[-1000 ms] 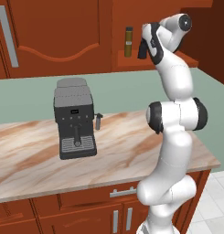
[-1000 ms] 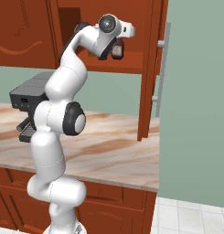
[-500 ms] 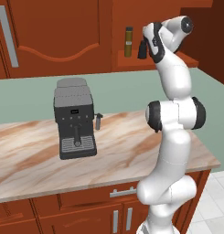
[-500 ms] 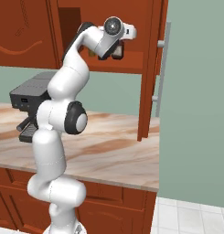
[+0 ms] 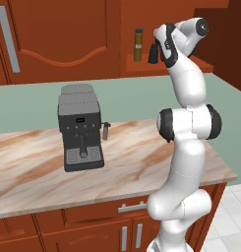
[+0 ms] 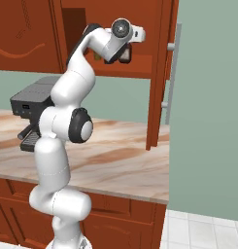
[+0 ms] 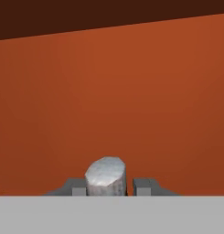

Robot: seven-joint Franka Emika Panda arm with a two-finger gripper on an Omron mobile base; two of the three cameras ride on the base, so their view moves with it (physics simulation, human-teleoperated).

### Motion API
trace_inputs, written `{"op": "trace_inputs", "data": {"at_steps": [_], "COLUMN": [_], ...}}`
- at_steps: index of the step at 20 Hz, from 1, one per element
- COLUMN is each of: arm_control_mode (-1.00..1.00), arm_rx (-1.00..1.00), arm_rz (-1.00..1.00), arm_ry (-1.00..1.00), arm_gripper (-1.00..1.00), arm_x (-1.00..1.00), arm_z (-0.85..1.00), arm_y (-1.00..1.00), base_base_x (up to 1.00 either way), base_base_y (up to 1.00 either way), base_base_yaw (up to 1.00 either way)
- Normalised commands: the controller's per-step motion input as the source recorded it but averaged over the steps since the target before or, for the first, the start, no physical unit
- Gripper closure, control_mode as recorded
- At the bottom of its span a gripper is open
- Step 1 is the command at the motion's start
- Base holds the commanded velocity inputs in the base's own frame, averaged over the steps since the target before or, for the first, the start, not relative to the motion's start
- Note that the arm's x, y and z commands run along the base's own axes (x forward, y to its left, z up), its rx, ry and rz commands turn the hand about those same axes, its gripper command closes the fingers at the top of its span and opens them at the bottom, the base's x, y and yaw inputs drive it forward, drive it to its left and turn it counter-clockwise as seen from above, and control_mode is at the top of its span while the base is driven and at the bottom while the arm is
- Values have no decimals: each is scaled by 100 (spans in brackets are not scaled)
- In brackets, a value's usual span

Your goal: Collect the turmeric, ketchup, and shaker from the cabinet and place them next to the stove.

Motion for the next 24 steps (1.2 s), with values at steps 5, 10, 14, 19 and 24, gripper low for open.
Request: {"op": "trace_inputs", "data": {"at_steps": [5, 10, 14, 19, 24], "arm_control_mode": [-100, -100, -100, -100, -100], "arm_rx": [0, 0, 3, 0, -7], "arm_rz": [0, -1, -3, 0, 2], "arm_ry": [0, -3, -12, -10, -5], "arm_gripper": [100, 100, 100, 100, 100], "arm_x": [0, -13, -59, -87, -100], "arm_z": [0, 0, 0, -1, -10], "arm_y": [0, -17, -50, -35, -1], "base_base_x": [0, 0, 0, 0, 0], "base_base_y": [0, 0, 0, 0, 0], "base_base_yaw": [0, 0, 0, 0, 0]}}
